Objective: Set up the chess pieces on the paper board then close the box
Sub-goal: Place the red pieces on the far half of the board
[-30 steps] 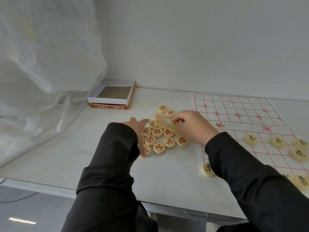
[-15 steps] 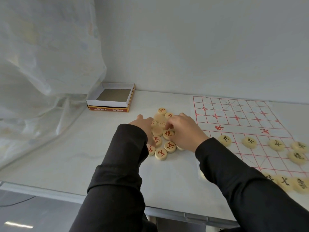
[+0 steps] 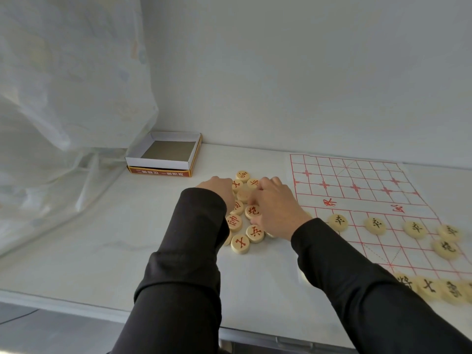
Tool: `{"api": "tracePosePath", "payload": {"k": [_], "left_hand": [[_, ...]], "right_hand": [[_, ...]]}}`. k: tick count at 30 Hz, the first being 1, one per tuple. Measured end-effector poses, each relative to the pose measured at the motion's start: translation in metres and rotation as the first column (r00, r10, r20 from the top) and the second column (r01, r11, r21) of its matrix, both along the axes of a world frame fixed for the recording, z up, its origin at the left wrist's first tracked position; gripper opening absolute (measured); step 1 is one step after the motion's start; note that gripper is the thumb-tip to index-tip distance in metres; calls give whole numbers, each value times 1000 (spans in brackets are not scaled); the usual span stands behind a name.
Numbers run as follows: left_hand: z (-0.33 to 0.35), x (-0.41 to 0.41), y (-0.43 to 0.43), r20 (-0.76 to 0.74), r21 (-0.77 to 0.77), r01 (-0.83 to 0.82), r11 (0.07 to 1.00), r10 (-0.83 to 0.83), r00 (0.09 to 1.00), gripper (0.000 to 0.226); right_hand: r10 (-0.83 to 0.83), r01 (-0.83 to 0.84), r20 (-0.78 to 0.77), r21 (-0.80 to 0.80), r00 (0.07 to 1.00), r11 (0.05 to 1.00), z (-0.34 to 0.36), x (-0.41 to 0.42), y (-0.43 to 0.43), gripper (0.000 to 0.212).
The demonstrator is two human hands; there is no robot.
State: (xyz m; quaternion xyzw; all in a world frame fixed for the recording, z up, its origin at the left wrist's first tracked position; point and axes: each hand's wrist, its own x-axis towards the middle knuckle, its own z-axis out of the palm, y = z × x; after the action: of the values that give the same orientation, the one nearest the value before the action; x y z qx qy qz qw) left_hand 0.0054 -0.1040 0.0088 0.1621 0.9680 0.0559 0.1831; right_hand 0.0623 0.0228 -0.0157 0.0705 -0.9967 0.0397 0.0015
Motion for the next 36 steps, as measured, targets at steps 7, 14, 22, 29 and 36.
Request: {"api": "tracePosePath", "payload": {"k": [7,14,22,29,36], "left_hand": [[3,0,2,-34,48,-38,998,40,999,43],[5,0,9,-96,143,-24,989,38,995,42],[8,6,23,-74,283,54,958,-34,997,49],[10,9,30,-115,360,101,927,-63,991,48],[11,8,30,-136,373,119,920,-73,988,48]], "right_hand": [[-62,52,-47,-181,997,982,14,1,5,33],[-286,247,-20,-448,958,859,28,0,30,29],[-427,346,-19,-554,904,757,42,-4,91,32],[-419,425,80,-267,904,865,32,-45,116,32],[-350,360,123,-69,929,930,18,-63,120,33]]}}
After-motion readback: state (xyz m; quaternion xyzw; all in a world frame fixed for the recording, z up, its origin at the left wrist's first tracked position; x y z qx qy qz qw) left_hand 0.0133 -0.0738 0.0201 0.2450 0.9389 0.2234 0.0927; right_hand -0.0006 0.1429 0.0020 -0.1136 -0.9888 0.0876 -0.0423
